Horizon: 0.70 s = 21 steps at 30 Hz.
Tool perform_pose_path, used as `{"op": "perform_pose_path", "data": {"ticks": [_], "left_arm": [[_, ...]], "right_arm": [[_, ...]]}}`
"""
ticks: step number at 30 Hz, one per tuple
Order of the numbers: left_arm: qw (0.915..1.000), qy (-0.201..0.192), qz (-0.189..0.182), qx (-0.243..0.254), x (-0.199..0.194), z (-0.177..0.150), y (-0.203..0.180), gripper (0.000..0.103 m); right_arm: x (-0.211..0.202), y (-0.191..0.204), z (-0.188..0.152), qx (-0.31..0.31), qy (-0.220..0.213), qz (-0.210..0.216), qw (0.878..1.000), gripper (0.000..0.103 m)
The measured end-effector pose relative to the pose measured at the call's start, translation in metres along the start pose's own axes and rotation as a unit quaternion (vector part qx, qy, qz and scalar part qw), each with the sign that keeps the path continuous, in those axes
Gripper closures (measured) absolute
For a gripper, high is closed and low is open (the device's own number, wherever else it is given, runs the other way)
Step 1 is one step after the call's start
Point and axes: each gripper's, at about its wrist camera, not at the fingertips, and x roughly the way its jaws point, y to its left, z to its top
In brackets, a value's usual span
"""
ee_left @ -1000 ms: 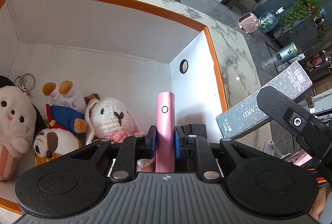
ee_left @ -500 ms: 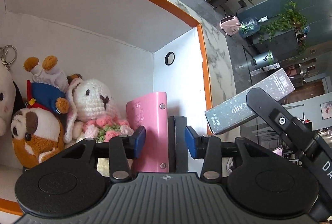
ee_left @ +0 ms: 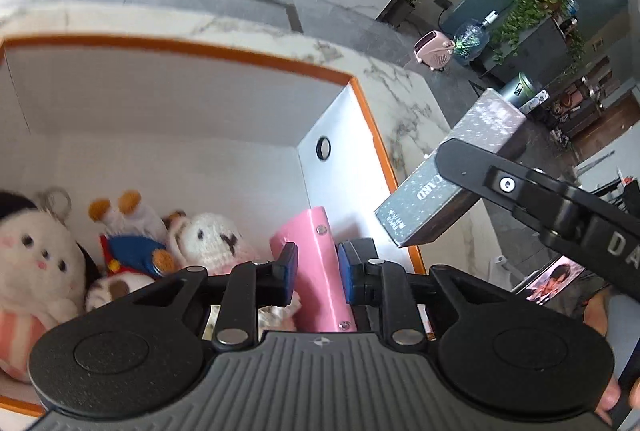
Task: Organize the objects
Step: 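Lower the pink case into the orange box and open left while right lifts the card box, then hand the photo card box from right gripper into left gripper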
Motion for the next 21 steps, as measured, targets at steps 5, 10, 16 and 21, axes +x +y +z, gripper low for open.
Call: {"op": "perform_pose_path", "data": {"ticks": [5,10,16,21], "left_arm": [[0.9898,-0.043,0.048,0.127,-0.024,-0.007,-0.024,0.058],[0.9804,-0.044,0.055,0.184,-0.034,-0.016,-0.029,0.056],[0.9663,-0.049,0.067,0.244,-0.044,-0.022,-0.038,0.051],[0.9637,-0.048,0.041,0.259,-0.051,-0.021,-0.040,0.040]], "right_arm": [[0.006,0.001,0.003,0.025,0.018,0.035,0.999,0.041],[0.008,0.003,0.003,0.029,0.028,0.045,0.998,0.041],[0.014,0.010,0.000,0.025,0.044,0.058,0.997,0.041],[0.025,0.011,-0.003,0.043,0.072,0.095,0.992,0.041]]}}
